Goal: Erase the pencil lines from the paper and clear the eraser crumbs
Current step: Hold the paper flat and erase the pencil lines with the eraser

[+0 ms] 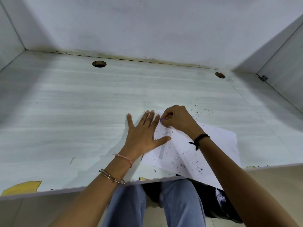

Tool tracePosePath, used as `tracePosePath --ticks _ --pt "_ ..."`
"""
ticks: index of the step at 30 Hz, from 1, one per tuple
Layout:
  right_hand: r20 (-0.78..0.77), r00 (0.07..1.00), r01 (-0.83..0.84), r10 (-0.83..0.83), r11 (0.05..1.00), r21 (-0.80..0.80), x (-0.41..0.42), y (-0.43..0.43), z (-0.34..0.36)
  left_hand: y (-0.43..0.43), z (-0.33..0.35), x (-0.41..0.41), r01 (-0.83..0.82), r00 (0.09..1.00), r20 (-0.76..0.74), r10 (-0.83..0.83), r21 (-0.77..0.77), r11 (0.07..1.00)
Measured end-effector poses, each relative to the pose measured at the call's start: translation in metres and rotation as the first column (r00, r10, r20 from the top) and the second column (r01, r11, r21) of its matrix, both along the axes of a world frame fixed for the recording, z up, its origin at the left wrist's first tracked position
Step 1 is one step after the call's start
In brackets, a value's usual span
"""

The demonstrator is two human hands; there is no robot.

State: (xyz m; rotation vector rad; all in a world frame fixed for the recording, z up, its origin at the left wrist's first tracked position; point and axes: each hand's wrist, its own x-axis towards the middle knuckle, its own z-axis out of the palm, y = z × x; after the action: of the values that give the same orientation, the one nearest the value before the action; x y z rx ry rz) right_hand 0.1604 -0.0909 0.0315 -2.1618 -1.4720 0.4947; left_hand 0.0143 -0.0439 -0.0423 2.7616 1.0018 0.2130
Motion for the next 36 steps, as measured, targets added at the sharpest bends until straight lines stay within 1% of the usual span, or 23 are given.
tracePosePath --ticks 1,4,5,8,9,12,13,14,17,19,20,21,22,23,24,25,26,28,30,31,33,34,36 --pt "0.005 1.000 -0.016 0.016 1.000 -0.012 -0.001 0.000 0.000 0.000 0.000 0.000 0.002 1.000 0.002 -0.002 -0.007 1.000" --pt "-0.045 0.988 -0.149 0.145 0.982 -0.119 -0.007 -0.005 -0.001 -0.001 0.000 -0.001 0.006 1.000 0.009 -0.005 -0.010 1.000" --pt "-0.054 0.990 -0.133 0.128 0.986 -0.105 -0.006 -0.005 -0.002 0.000 0.001 -0.001 0.002 1.000 0.008 -0.002 -0.012 1.000" --pt "-0.037 0.999 0.018 -0.018 1.000 0.011 0.000 0.000 -0.002 -0.001 0.003 0.000 -0.002 1.000 -0.010 0.002 -0.020 1.000" --pt "-0.030 0.999 0.020 -0.020 1.000 0.013 -0.001 0.000 -0.002 -0.001 0.004 -0.001 -0.002 1.000 -0.011 0.001 -0.018 1.000" --pt "-0.069 0.992 -0.112 0.106 0.989 -0.091 -0.008 -0.005 -0.002 -0.001 0.001 -0.001 0.002 1.000 0.003 -0.002 -0.012 1.000" --pt "-0.080 0.989 -0.130 0.122 0.985 -0.110 -0.008 -0.006 -0.003 0.000 0.000 -0.001 -0.001 1.000 0.002 0.001 -0.010 1.000" --pt "-0.081 0.992 -0.104 0.097 0.990 -0.097 -0.006 -0.005 -0.004 0.000 0.000 -0.001 -0.005 1.000 -0.003 0.005 -0.008 1.000" --pt "-0.092 0.994 0.052 -0.051 0.999 0.011 0.004 0.000 -0.006 0.000 0.002 0.001 -0.007 1.000 -0.025 0.007 -0.005 1.000" --pt "-0.094 0.993 0.066 -0.065 0.998 0.011 0.007 0.001 -0.008 -0.001 0.003 -0.001 -0.010 1.000 -0.018 0.010 -0.020 1.000" --pt "-0.120 0.990 0.077 -0.074 0.997 0.017 0.008 -0.002 -0.011 -0.002 0.003 -0.002 -0.018 1.000 0.003 0.018 -0.029 0.999" --pt "-0.196 0.976 0.106 -0.096 0.993 0.043 0.012 -0.006 -0.013 -0.003 0.003 -0.001 -0.031 0.999 0.038 0.032 -0.037 0.999" --pt "-0.325 0.938 0.153 -0.120 0.985 0.078 0.016 -0.011 -0.015 -0.003 0.003 0.000 -0.047 0.996 0.077 0.050 -0.048 0.998" --pt "-0.482 0.865 0.213 -0.137 0.971 0.106 0.020 -0.016 -0.016 -0.003 0.003 0.001 -0.065 0.991 0.115 0.072 -0.062 0.996" --pt "-0.601 0.788 0.254 -0.133 0.960 0.121 0.023 -0.020 -0.016 -0.003 0.003 0.004 -0.084 0.984 0.151 0.094 -0.068 0.994" --pt "-0.665 0.736 0.278 -0.126 0.952 0.127 0.026 -0.022 -0.017 -0.003 0.004 0.008 -0.102 0.977 0.181 0.112 -0.059 0.993" --pt "-0.674 0.728 0.283 -0.127 0.951 0.126 0.027 -0.022 -0.017 -0.002 0.005 0.011 -0.116 0.971 0.204 0.121 -0.038 0.993" --pt "-0.648 0.752 0.260 -0.122 0.958 0.121 0.026 -0.020 -0.017 -0.001 0.006 0.014 -0.126 0.972 0.201 0.124 -0.004 0.992" --pt "-0.607 0.786 0.223 -0.112 0.969 0.110 0.026 -0.018 -0.015 0.000 0.004 0.015 -0.128 0.985 0.118 0.129 -0.019 0.992" --pt "-0.546 0.832 0.185 -0.099 0.977 0.104 0.025 -0.017 -0.015 0.001 0.003 0.015 -0.127 0.989 0.067 0.129 -0.031 0.991" --pt "-0.336 0.940 0.086 -0.059 0.994 0.066 0.020 -0.016 -0.015 0.002 0.003 0.016 -0.117 0.993 0.013 0.118 -0.043 0.992" --pt "-0.246 0.969 0.046 -0.033 0.998 0.050 0.016 -0.013 -0.016 0.002 0.003 0.017 -0.109 0.994 0.003 0.110 -0.039 0.993" --pt "-0.131 0.991 0.014 -0.008 0.999 0.049 0.012 -0.005 -0.015 0.003 0.003 0.017 -0.103 0.995 -0.005 0.103 -0.030 0.994"
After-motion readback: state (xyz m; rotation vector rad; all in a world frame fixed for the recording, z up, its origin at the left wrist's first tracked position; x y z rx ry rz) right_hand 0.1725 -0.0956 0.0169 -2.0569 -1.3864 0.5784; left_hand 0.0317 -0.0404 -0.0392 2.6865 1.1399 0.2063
